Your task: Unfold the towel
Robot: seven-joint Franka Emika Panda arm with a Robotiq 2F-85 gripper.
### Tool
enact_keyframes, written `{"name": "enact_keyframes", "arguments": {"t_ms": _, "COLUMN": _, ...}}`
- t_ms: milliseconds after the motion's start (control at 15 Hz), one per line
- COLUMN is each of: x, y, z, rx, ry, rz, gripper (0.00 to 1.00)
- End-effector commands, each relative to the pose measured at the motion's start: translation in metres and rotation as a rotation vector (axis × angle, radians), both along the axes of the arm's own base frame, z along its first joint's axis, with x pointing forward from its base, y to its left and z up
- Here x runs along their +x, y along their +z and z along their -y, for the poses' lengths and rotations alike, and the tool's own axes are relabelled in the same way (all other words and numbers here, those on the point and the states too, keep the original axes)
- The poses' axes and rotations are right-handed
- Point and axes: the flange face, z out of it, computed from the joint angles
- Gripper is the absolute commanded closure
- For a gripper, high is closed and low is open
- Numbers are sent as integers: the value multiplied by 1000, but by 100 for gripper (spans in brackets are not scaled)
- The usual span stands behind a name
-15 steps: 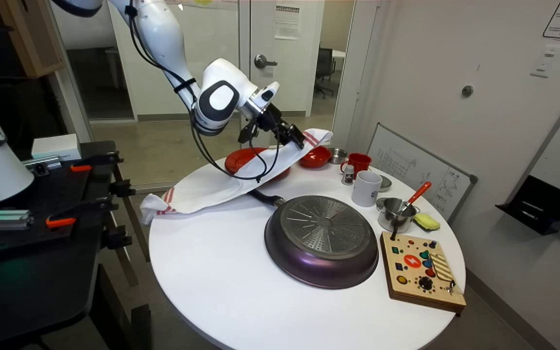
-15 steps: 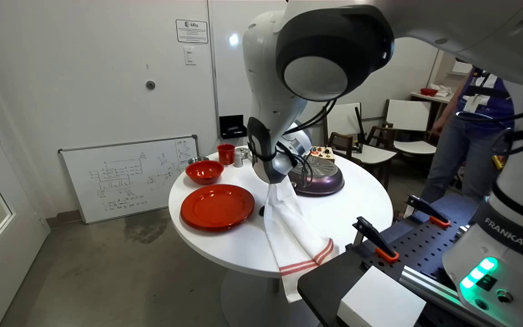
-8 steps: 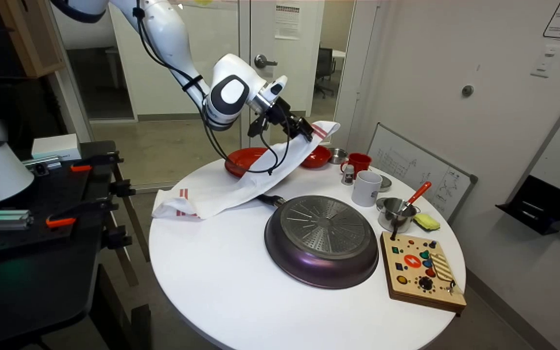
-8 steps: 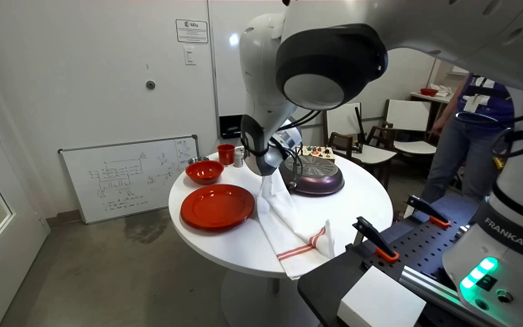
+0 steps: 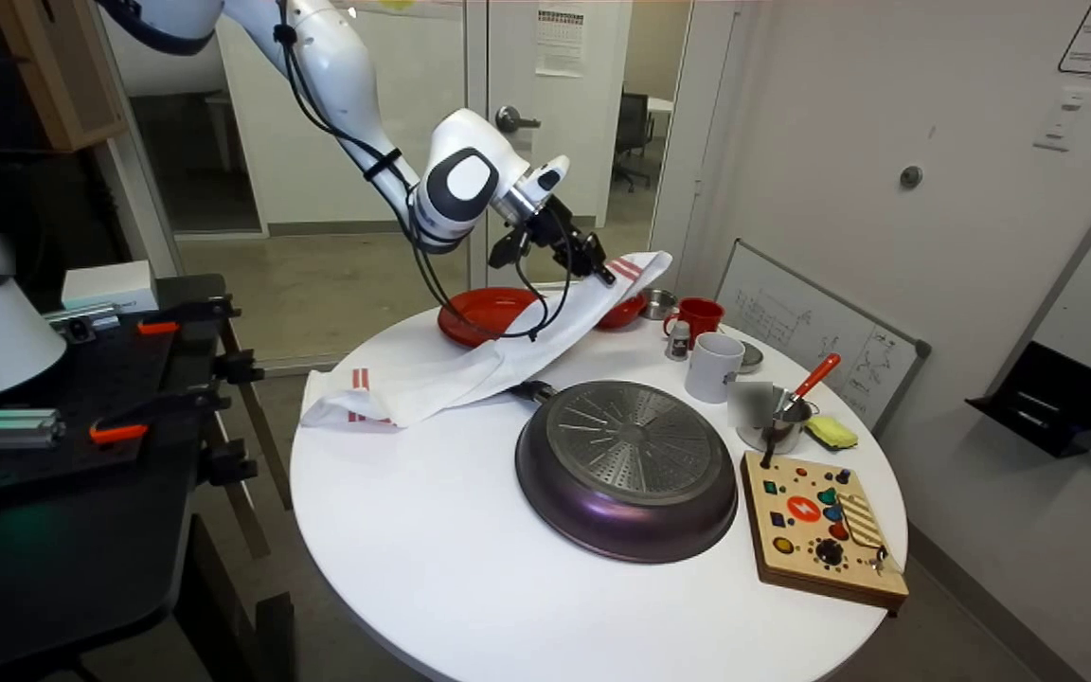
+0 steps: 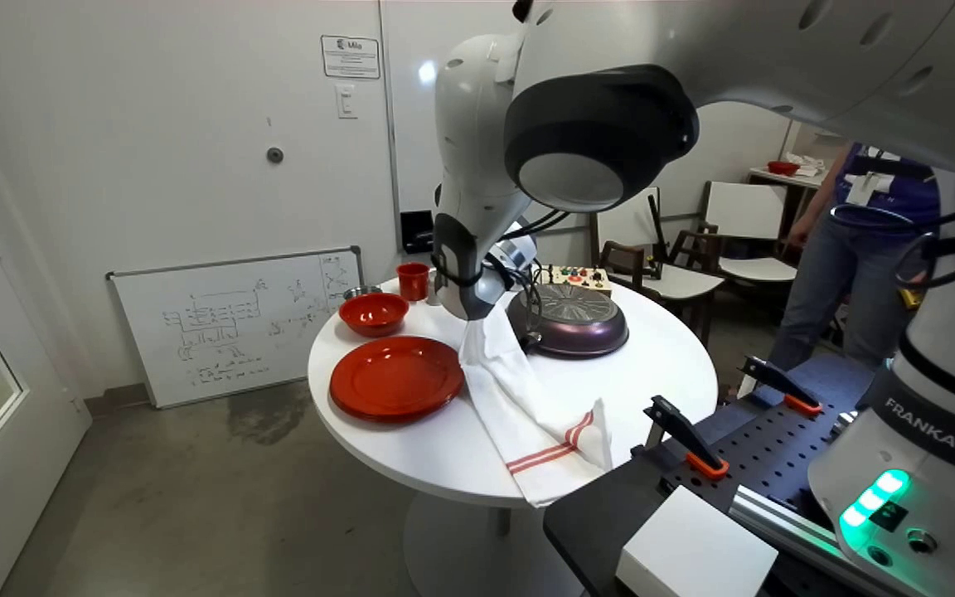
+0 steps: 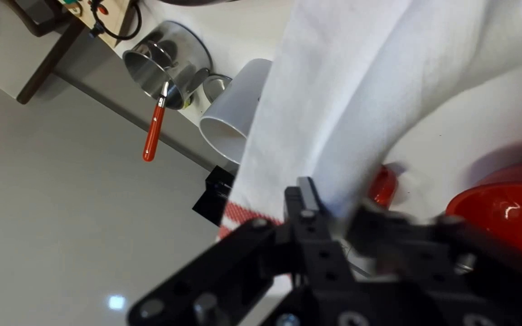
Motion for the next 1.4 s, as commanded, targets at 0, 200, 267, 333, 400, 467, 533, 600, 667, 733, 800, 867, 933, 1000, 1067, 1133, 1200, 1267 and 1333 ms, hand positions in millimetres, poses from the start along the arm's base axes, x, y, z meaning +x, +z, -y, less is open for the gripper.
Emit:
{"name": "enact_keyframes", "arguments": {"t_ms": 0, "x": 25, "y": -7, "z": -10, "rx": 0, "ry": -2, "rz": -9, "gripper": 49}}
{"name": "enact_keyframes", "arguments": {"t_ms": 200, "x": 43, "y": -8, "z": -14, "rx": 6, "ry": -10, "rz": -19, "gripper": 27}}
{"name": "enact_keyframes", "arguments": {"t_ms": 267, "x": 48, "y": -6, "z": -13, "rx": 3, "ry": -15, "rz": -19, "gripper": 20}}
{"name": "enact_keyframes", "arguments": {"t_ms": 333, "x": 53, "y": -2, "z": -12, "rx": 14, "ry": -23, "rz": -28, "gripper": 12}}
{"name": "enact_keyframes", "arguments": {"t_ms": 400, "x": 57, "y": 1, "z": -10, "rx": 23, "ry": -36, "rz": -35, "gripper": 5}}
{"name": "enact_keyframes", "arguments": {"t_ms": 467, "x": 58, "y": 7, "z": -6, "rx": 37, "ry": -55, "rz": -84, "gripper": 0}}
{"name": "enact_keyframes", "arguments": {"t_ms": 533, "x": 56, "y": 14, "z": -7, "rx": 74, "ry": -35, "rz": -160, "gripper": 0}}
{"name": "enact_keyframes", "arguments": {"t_ms": 600, "x": 48, "y": 16, "z": -6, "rx": 92, "ry": 7, "rz": -187, "gripper": 0}}
{"name": "enact_keyframes", "arguments": {"t_ms": 667, "x": 40, "y": 16, "z": -5, "rx": 116, "ry": 36, "rz": -211, "gripper": 0}}
{"name": "enact_keyframes", "arguments": {"t_ms": 733, "x": 26, "y": 16, "z": -2, "rx": 145, "ry": 82, "rz": -228, "gripper": 0}}
{"name": "enact_keyframes", "arguments": {"t_ms": 800, "x": 18, "y": 18, "z": 0, "rx": 170, "ry": 113, "rz": -255, "gripper": 0}}
{"name": "enact_keyframes", "arguments": {"t_ms": 867, "x": 7, "y": 19, "z": 4, "rx": 197, "ry": 144, "rz": -281, "gripper": 0}}
{"name": "enact_keyframes", "arguments": {"t_ms": 933, "x": -3, "y": 19, "z": 10, "rx": 219, "ry": 162, "rz": -322, "gripper": 0}}
{"name": "enact_keyframes", "arguments": {"t_ms": 1000, "x": -15, "y": 16, "z": 15, "rx": 242, "ry": 181, "rz": -360, "gripper": 0}}
{"name": "enact_keyframes", "arguments": {"t_ms": 1067, "x": -24, "y": 16, "z": 20, "rx": 264, "ry": 187, "rz": -405, "gripper": 0}}
{"name": "enact_keyframes", "arguments": {"t_ms": 1133, "x": -35, "y": 10, "z": 24, "rx": 280, "ry": 166, "rz": -466, "gripper": 0}}
{"name": "enact_keyframes", "arguments": {"t_ms": 1200, "x": -46, "y": 6, "z": 27, "rx": 292, "ry": 136, "rz": -522, "gripper": 0}}
{"name": "enact_keyframes", "arguments": {"t_ms": 1267, "x": -56, "y": 1, "z": 33, "rx": 288, "ry": 72, "rz": -570, "gripper": 0}}
{"name": "enact_keyframes", "arguments": {"t_ms": 1333, "x": -65, "y": -2, "z": 36, "rx": 289, "ry": 23, "rz": -612, "gripper": 0}}
